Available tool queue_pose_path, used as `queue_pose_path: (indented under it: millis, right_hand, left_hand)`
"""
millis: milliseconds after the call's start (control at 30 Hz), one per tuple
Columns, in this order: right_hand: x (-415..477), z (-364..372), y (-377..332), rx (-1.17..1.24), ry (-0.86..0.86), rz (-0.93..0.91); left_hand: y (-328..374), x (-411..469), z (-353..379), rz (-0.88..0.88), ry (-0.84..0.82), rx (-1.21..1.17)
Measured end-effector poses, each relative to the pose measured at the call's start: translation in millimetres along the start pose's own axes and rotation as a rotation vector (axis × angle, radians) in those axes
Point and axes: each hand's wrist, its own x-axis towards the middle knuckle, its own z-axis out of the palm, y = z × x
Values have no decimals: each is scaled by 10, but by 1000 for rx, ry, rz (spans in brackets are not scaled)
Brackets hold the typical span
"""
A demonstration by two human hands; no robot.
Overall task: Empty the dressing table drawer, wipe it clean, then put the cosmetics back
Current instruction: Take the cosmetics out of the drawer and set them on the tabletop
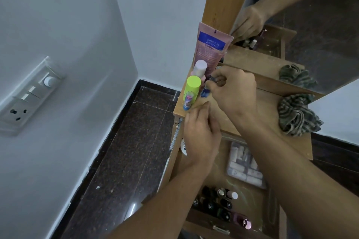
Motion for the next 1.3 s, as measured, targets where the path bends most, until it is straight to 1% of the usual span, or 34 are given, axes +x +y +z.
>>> queue_pose_path:
  millis: [167,233,333,400,433,467,567,600,633,700,800,900,1100,1200,1300]
  right_hand:
    - [-46,0,-14,-20,-16,-29]
    - [-81,-74,-32,-23,7,-42]
    - [-328,-300,21,-70,77,-41]
    - [-685,-396,103,-56,52,-19]
    - [-900,-420,129,-50,-18,-21]
    - [-1122,-431,139,-59,-132,-44]
    - [-1646,-385,132,-189,-577,-140]
    - [-1757,-359,126,-224,-677,-152]
    - [-1840,-326,133,-241,-736,-155]
    - [-1939,-251,146,-258,-793,-158]
    - [-2022,-157,171,-289,-829,-185]
    - [-2048,-111,181,-320,-819,-192]
    - [-2086,-70,145,-377,-825,-249]
    - [-2010,-160,109,-377,-824,-238]
    - [-1782,-352,68,-402,-769,-201]
  left_hand:
    - [-54,39,-16,17,-64,-4]
    - [-108,61,-45,27,-100,-27]
    - [-199,16,-197,77,-181,-201]
    - [-279,-46,-348,70,-207,-298]
    - [-329,-91,-423,42,-219,-310]
    - [-380,-147,-495,4,-240,-306]
    - [-516,-376,-636,-97,-339,-239]
    - [-542,-452,-665,-111,-362,-210]
    - [-561,-514,-682,-117,-374,-192]
    - [-572,-583,-697,-121,-375,-180]
    - [-553,-619,-704,-162,-387,-184]
    - [-553,-628,-704,-197,-382,-189]
    - [-563,-670,-708,-195,-357,-187]
    - [-541,-666,-698,-206,-329,-206]
    - [-498,-649,-702,-200,-258,-216]
